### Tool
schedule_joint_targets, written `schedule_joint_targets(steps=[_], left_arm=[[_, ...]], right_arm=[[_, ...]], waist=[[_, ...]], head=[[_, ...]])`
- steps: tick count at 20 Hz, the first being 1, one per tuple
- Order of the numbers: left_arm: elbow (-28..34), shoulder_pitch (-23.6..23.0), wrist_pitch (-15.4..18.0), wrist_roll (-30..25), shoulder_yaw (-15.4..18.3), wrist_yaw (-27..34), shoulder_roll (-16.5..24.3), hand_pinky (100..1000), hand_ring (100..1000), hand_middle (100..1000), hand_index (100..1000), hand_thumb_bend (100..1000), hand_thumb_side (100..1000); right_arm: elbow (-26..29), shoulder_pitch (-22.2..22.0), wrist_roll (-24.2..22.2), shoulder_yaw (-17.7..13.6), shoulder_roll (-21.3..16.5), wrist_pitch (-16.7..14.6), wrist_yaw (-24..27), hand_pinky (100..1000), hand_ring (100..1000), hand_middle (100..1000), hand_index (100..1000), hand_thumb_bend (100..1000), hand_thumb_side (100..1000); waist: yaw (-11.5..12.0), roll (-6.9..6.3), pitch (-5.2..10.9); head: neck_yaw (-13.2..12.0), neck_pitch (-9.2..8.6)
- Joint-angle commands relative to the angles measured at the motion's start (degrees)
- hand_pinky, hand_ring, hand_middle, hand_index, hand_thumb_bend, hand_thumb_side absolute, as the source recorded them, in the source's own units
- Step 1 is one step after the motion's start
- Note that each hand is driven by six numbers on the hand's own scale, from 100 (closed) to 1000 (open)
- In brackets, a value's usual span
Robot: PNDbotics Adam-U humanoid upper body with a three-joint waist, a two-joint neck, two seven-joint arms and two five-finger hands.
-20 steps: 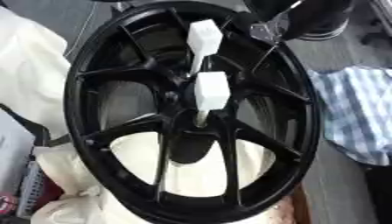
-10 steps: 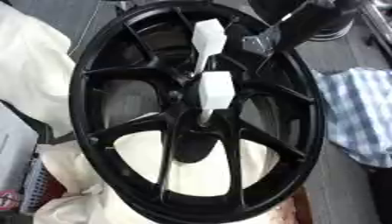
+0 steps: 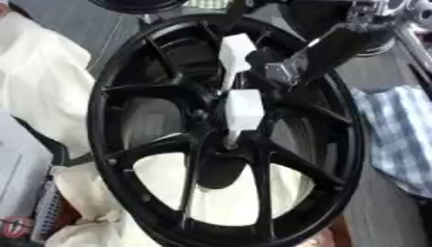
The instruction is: Pull the pin out of the wheel hub.
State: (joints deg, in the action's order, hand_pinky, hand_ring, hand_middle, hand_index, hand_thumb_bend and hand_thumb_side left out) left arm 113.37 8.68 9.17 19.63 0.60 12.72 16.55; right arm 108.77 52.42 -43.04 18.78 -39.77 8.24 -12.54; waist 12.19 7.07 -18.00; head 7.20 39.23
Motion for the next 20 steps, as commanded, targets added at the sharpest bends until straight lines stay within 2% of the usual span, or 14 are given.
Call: schedule_joint_targets(steps=[1, 8, 14, 20], left_arm=[[1.2, -0.1, 0.1, 0.6, 0.7, -0.2, 0.4, 689, 680, 639, 826, 120, 759], [1.2, 0.0, 0.1, 0.7, 0.7, -0.4, 0.3, 688, 678, 638, 827, 119, 763], [1.2, 0.2, -0.1, 0.7, 0.5, -1.0, 0.1, 687, 676, 636, 827, 119, 773], [1.2, 0.2, -0.4, 0.7, 0.1, -1.6, -0.2, 686, 674, 635, 828, 117, 779]], right_arm=[[0.1, 0.8, 0.0, -0.2, 0.1, 0.6, -0.5, 939, 901, 797, 839, 100, 222], [0.0, 1.0, 0.6, 0.0, 0.9, 1.1, -1.6, 937, 902, 798, 839, 100, 207], [-1.7, 1.2, 0.4, 0.5, 1.5, -0.4, -5.6, 948, 921, 818, 878, 100, 209], [-2.6, 1.9, 1.0, -0.6, 1.7, -0.2, -8.2, 960, 931, 819, 892, 100, 212]], waist=[[-0.2, -0.77, 1.78], [0.4, -0.6, 1.32], [1.4, -0.06, 0.03], [2.0, 0.27, -1.15]], head=[[-0.8, 0.08], [-0.6, 0.36], [0.0, -0.14], [0.7, -1.08]])
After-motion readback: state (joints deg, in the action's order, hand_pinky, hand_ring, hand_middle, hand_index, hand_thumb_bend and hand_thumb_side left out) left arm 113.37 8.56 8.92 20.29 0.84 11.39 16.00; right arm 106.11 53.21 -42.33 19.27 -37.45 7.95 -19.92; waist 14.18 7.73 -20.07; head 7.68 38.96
